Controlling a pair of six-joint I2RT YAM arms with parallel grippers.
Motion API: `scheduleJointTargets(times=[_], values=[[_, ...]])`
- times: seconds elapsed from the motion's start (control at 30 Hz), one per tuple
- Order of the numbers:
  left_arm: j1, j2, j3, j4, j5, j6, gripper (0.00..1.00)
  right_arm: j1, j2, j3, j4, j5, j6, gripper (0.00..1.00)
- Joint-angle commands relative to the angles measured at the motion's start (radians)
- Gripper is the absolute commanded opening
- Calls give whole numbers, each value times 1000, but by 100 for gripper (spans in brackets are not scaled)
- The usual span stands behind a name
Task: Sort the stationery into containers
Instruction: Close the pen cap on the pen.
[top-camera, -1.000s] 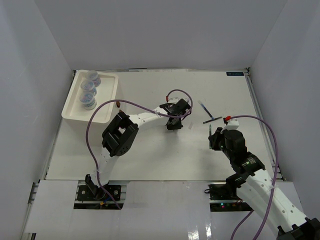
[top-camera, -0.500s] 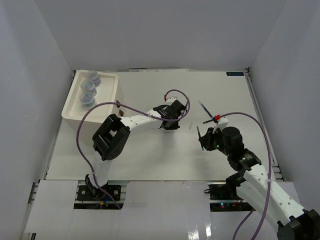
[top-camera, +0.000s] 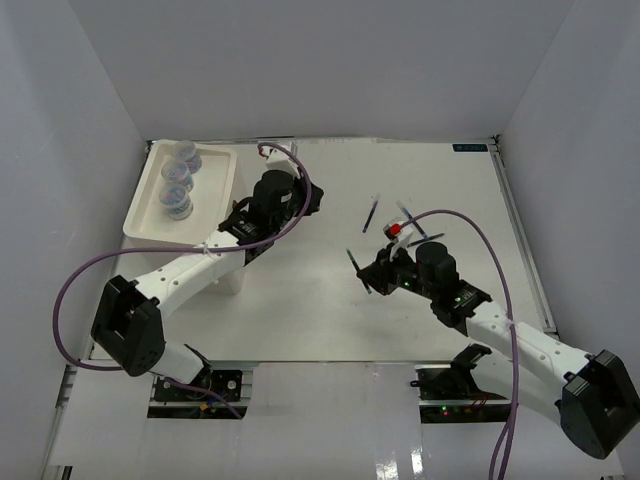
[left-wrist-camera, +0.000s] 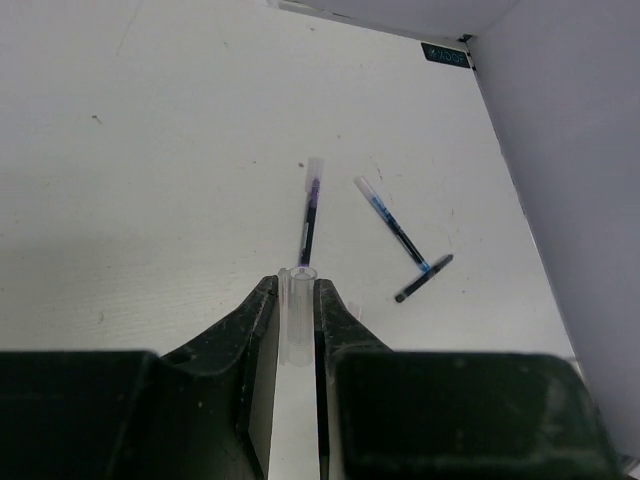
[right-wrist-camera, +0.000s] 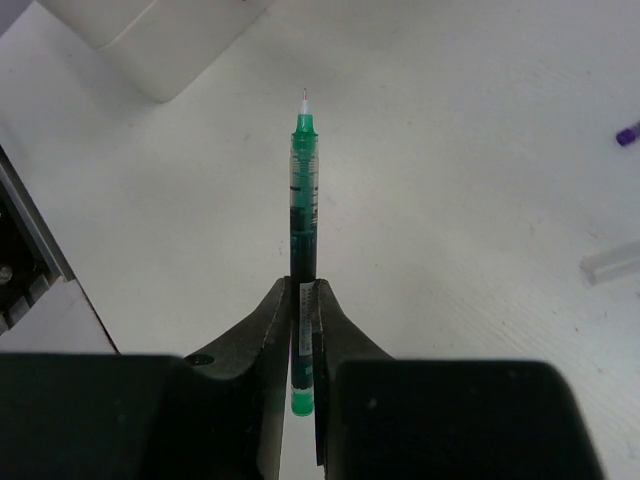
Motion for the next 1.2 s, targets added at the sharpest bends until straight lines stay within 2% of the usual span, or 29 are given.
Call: scheduleJointTargets(times=[0.0,0.2,0.33,0.6,1.17], values=[[2,-49,-39,47,-15,29,17,61,58,49,239,38,-27,8],[2,-127,-94,61,-82,2,17,117,167,53,487,67,-24,8],[2,-166,-99,50,-107,-30,17,125,198,58,590,105,-12,8],[2,-158,-29,-22,-89,-78,18,133,264,128,637,116,22,8],[5,-223,-141,71,-60,-38,20,159,401,187,664,131,87,8]])
